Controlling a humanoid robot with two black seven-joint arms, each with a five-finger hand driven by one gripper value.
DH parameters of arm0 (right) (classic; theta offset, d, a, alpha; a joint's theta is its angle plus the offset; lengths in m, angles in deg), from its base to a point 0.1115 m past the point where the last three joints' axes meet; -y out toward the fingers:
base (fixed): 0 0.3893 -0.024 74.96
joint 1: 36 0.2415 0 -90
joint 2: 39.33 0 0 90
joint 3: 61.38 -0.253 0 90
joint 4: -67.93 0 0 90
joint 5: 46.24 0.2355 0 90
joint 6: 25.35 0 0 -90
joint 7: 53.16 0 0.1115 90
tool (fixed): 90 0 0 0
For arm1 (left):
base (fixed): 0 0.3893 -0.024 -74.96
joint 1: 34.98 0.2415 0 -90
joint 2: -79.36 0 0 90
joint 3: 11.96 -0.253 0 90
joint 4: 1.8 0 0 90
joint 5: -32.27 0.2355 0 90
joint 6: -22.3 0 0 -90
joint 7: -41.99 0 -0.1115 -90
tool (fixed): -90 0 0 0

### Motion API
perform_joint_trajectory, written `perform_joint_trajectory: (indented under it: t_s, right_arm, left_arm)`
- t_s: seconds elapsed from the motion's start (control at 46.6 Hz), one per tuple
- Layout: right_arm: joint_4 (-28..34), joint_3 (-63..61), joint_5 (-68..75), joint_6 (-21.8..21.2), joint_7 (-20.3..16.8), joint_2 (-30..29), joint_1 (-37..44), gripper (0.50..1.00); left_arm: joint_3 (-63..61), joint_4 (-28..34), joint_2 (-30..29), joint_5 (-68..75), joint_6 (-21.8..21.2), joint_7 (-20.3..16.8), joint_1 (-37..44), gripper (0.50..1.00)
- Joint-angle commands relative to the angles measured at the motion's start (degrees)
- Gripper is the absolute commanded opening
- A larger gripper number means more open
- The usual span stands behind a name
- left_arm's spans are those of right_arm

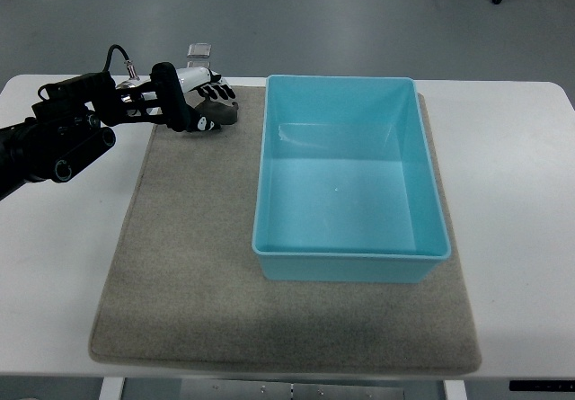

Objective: Place brown hippo in blue box with left hand
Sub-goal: 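Close the left hand fingers around the brown hippo, then lift the hippo with the left hand above the mat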

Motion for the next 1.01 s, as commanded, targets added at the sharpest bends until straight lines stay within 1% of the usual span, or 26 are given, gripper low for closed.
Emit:
perform_joint_trajectory:
  t_s: [0.0, 0.086, 0.236, 0.365, 0.536, 0.601, 0.644, 0.687, 0.708, 0.73, 0.858, 0.944, 0.987]
  right_arm:
    - [0.0, 0.0, 0.0, 0.0, 0.0, 0.0, 0.0, 0.936]
    - [0.0, 0.0, 0.0, 0.0, 0.0, 0.0, 0.0, 0.936]
    - [0.0, 0.0, 0.0, 0.0, 0.0, 0.0, 0.0, 0.936]
    - [0.0, 0.0, 0.0, 0.0, 0.0, 0.0, 0.0, 0.936]
    - [0.0, 0.0, 0.0, 0.0, 0.0, 0.0, 0.0, 0.936]
    - [0.0, 0.0, 0.0, 0.0, 0.0, 0.0, 0.0, 0.936]
    - [0.0, 0.0, 0.0, 0.0, 0.0, 0.0, 0.0, 0.936]
    - [0.0, 0.0, 0.0, 0.0, 0.0, 0.0, 0.0, 0.936]
    - [0.0, 0.0, 0.0, 0.0, 0.0, 0.0, 0.0, 0.936]
    - [0.0, 0.0, 0.0, 0.0, 0.0, 0.0, 0.0, 0.936]
    - [0.0, 0.0, 0.0, 0.0, 0.0, 0.0, 0.0, 0.936]
    - [0.0, 0.0, 0.0, 0.0, 0.0, 0.0, 0.0, 0.936]
    - [0.0, 0.0, 0.0, 0.0, 0.0, 0.0, 0.0, 0.936]
  left_arm:
    - [-0.9, 0.0, 0.0, 0.0, -2.3, 0.1, 0.0, 0.763]
    - [-2.2, 0.0, 0.1, 0.0, -3.4, 0.1, -0.1, 0.767]
    - [-2.4, 1.1, 0.3, 0.0, -3.5, 0.0, 0.0, 0.767]
    - [-2.4, 2.5, 1.0, 0.0, -3.5, 0.0, 0.0, 0.756]
    - [-2.5, 2.5, 1.0, 0.0, -4.1, 0.0, 0.1, 0.748]
    - [-2.7, 2.5, 1.2, 0.0, -4.4, 0.0, 0.2, 0.737]
    - [-3.3, 2.5, 1.3, 0.0, -4.5, 0.0, 0.2, 0.705]
    - [-4.0, 2.5, 1.3, 0.0, -4.8, 0.0, 0.2, 0.694]
    - [-4.2, 2.5, 1.3, 0.0, -4.9, 0.0, 0.2, 0.671]
    - [-4.5, 2.5, 1.3, 0.0, -5.0, 0.0, 0.2, 0.658]
    - [-5.2, 2.6, 1.4, 0.0, -5.3, 0.0, 0.2, 0.621]
    - [-5.6, 2.6, 1.4, 0.0, -5.3, 0.1, 0.2, 0.579]
    - [-5.7, 2.6, 1.4, -0.1, -5.3, 0.1, 0.2, 0.534]
